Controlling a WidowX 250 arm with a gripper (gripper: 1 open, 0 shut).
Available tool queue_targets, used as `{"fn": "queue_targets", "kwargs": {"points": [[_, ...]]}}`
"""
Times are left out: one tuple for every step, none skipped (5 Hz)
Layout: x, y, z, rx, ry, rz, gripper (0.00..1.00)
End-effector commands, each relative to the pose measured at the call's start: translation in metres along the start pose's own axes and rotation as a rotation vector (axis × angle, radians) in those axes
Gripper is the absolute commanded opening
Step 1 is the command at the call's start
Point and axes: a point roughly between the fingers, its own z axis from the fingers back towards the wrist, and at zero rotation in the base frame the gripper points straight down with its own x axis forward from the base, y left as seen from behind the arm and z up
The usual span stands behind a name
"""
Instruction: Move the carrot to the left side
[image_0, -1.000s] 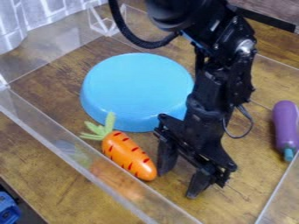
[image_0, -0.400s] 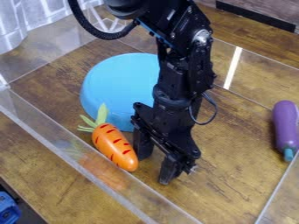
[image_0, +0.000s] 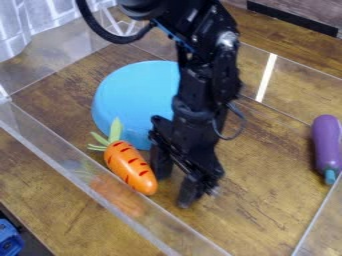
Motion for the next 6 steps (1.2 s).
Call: {"fn": "queue_targets", "kwargs": {"points": [[-0.0063,0.0107,0.0131,0.021,-0.064,-0.030,1.00],[-0.0093,0.0097,0.0121,0.029,-0.066,-0.050,1.00],[-0.0109,0.0092,0.0112,0.041,-0.069,-0.068,1.00],[-0.0111,0.0064,0.0111,0.050,-0.073,-0.081,1.00],[-0.0098,0.0040,0.0114,0.066,-0.080,-0.101,1.00],[-0.0051,0.0043,0.0110,0.077,-0.085,-0.106,1.00]]}}
